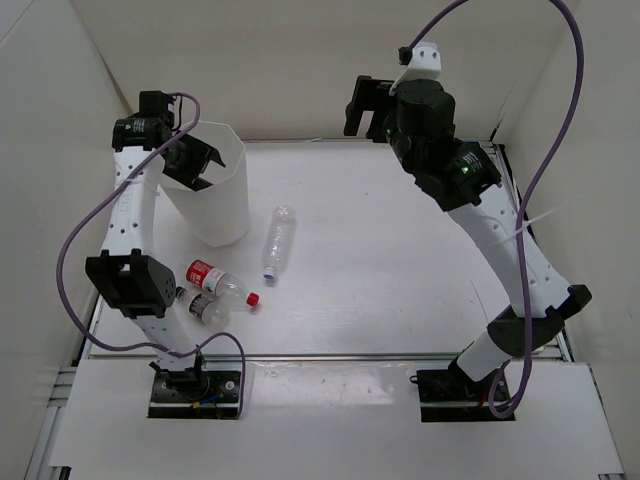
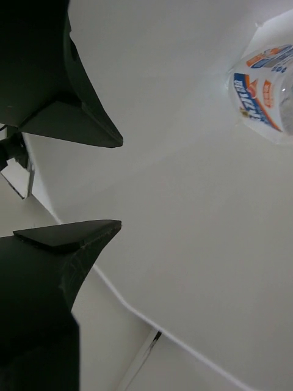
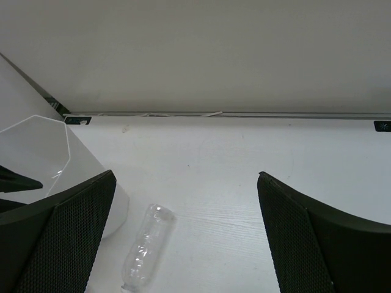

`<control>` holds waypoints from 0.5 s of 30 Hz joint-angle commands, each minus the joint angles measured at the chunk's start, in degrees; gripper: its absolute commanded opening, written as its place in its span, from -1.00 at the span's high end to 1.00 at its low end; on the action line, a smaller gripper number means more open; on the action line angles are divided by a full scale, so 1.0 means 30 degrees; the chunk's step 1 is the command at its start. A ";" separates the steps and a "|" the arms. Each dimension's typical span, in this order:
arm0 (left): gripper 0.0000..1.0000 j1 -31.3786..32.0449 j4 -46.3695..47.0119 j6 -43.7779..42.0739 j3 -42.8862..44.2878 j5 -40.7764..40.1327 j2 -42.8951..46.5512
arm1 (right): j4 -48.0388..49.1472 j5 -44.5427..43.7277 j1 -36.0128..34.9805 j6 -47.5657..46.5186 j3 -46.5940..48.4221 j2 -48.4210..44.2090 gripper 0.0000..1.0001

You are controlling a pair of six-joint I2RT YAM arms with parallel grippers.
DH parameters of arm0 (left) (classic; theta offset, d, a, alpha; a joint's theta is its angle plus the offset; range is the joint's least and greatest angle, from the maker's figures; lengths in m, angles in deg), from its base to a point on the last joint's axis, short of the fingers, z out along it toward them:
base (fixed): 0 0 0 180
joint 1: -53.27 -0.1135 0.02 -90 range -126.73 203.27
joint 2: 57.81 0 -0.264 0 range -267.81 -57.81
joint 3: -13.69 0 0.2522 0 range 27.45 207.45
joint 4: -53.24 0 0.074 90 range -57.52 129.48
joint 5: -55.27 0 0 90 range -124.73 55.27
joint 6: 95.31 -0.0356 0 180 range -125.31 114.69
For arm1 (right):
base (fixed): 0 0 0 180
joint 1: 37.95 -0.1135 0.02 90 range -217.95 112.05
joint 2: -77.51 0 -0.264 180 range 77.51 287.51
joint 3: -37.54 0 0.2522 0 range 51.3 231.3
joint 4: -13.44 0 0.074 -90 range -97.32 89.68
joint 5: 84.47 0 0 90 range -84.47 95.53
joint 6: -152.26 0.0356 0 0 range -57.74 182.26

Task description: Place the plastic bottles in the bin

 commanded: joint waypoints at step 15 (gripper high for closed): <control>-0.59 0.0273 0.1256 -0.1251 0.0650 -0.2102 0.7570 | -0.0282 1.6726 0.3189 0.5863 -0.4963 0.4391 -0.92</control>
